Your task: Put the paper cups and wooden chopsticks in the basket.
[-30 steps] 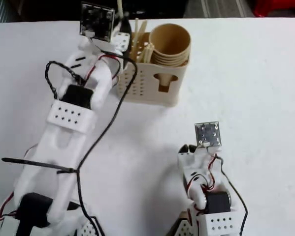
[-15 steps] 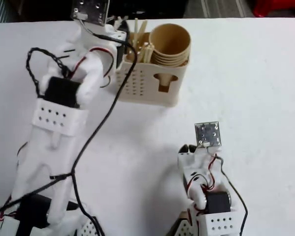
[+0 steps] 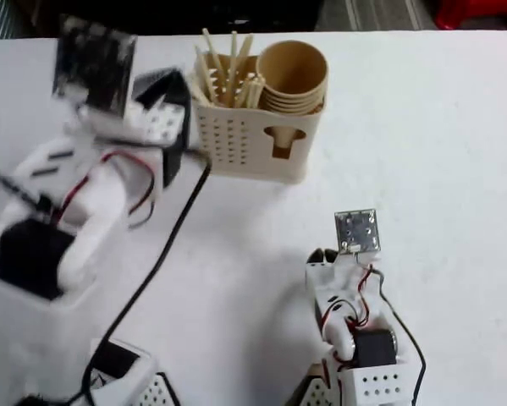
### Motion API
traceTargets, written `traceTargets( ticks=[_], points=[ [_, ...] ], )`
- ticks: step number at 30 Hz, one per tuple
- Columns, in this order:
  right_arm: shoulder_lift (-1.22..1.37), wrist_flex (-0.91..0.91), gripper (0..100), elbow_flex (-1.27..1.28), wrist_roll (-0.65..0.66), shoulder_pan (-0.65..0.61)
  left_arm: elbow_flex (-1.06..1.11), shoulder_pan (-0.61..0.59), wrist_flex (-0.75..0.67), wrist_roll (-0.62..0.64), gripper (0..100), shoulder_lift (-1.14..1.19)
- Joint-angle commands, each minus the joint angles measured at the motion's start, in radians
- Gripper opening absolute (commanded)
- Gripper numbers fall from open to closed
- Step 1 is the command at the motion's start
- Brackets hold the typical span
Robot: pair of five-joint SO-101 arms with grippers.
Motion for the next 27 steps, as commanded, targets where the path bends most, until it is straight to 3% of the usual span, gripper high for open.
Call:
traceTargets(
  ticks=[1, 7, 27],
  points=[
    [-0.012, 0.001, 4.1, 0.009, 0.006, 0.005, 0.092, 0.005, 0.003, 0.005, 2, -0.15],
    [-0.013, 0.004, 2.1, 0.009, 0.006, 0.005, 0.305, 0.002, -0.049, 0.002, 2, -0.363],
    [-0.013, 0.004, 1.8, 0.008, 0.006, -0.001, 1.209, -0.242, -0.436, 0.002, 2, -0.895]
  ],
)
